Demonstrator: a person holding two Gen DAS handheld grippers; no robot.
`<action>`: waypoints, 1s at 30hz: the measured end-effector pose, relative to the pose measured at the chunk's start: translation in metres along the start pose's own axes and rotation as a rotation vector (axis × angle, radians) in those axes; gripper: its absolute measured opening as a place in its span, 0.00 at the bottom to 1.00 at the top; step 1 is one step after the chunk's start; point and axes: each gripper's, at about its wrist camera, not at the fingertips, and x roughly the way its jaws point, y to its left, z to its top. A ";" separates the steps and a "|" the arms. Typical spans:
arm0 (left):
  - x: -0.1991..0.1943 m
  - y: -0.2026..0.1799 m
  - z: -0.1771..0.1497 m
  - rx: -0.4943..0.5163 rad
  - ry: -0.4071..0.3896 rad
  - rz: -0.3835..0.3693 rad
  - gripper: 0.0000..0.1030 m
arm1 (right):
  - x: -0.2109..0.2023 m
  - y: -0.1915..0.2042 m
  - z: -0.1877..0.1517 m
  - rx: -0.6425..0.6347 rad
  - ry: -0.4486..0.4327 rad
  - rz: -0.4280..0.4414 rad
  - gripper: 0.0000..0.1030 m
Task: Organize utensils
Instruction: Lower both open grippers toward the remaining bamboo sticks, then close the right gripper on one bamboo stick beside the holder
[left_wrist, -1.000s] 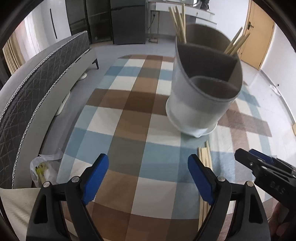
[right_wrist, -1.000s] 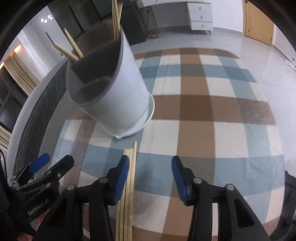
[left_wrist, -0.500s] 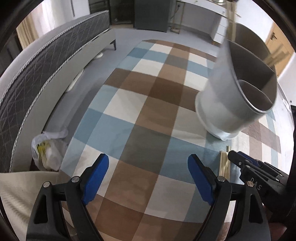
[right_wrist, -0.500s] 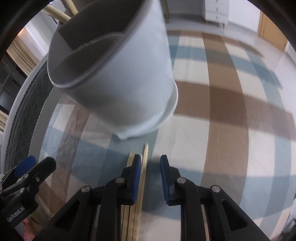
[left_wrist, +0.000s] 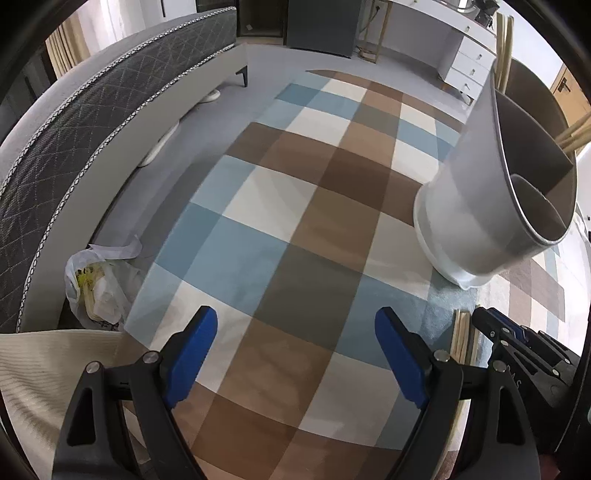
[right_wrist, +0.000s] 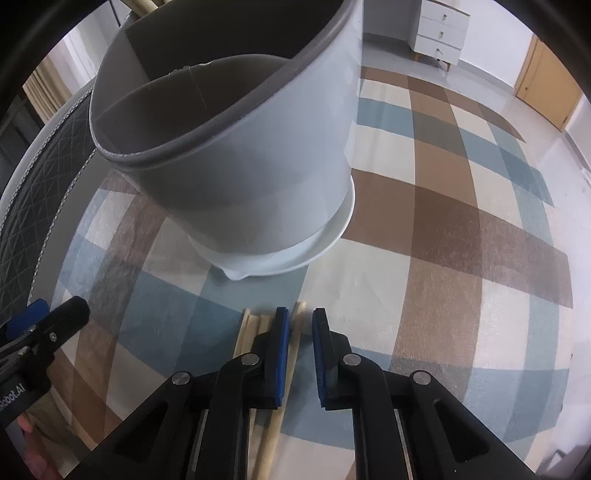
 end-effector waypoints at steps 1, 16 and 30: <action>0.000 0.001 0.000 -0.004 0.002 0.002 0.82 | 0.000 0.002 0.000 -0.003 -0.008 -0.001 0.14; 0.011 -0.040 -0.019 0.153 0.106 -0.199 0.82 | -0.048 -0.046 -0.028 0.253 -0.139 0.174 0.03; 0.021 -0.079 -0.048 0.294 0.149 -0.153 0.82 | -0.091 -0.101 -0.039 0.414 -0.232 0.264 0.03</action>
